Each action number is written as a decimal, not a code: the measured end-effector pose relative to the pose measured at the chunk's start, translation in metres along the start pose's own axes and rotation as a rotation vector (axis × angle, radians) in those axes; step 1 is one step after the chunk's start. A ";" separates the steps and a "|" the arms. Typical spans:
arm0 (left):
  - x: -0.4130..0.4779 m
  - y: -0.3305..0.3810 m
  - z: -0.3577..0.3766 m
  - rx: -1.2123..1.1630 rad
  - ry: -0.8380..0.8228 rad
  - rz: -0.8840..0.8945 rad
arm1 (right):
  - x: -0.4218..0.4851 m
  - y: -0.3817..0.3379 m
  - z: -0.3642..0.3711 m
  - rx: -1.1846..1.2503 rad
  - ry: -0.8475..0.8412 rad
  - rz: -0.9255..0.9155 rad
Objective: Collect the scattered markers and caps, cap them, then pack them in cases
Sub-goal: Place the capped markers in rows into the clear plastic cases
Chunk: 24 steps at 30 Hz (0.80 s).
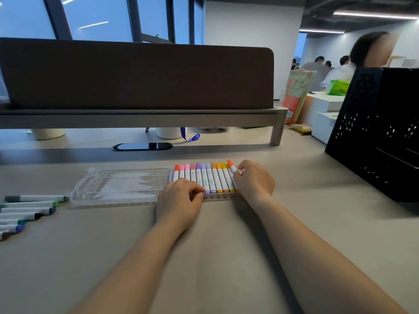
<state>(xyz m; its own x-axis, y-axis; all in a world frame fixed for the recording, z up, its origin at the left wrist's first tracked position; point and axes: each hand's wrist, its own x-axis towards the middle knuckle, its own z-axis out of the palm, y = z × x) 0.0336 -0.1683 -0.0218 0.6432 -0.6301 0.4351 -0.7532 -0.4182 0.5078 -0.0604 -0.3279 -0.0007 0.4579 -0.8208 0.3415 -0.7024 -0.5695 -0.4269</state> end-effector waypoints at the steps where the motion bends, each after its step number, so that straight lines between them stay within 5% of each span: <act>1: 0.000 0.000 0.000 0.003 -0.001 0.000 | 0.001 0.000 0.000 -0.005 -0.004 0.005; 11: 0.001 -0.002 0.002 0.008 -0.006 -0.004 | 0.004 -0.002 0.002 -0.081 -0.038 0.008; 17: 0.002 -0.002 0.003 0.013 0.004 -0.003 | -0.003 0.000 0.001 -0.249 -0.083 -0.212; 24: 0.001 -0.002 0.001 0.003 -0.023 -0.003 | -0.017 0.008 -0.002 -0.257 -0.186 -0.226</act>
<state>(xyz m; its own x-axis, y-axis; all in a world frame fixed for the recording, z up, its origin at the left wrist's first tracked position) 0.0356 -0.1690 -0.0230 0.6424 -0.6433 0.4165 -0.7516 -0.4225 0.5066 -0.0747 -0.3188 -0.0086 0.6915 -0.6830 0.2351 -0.6751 -0.7269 -0.1262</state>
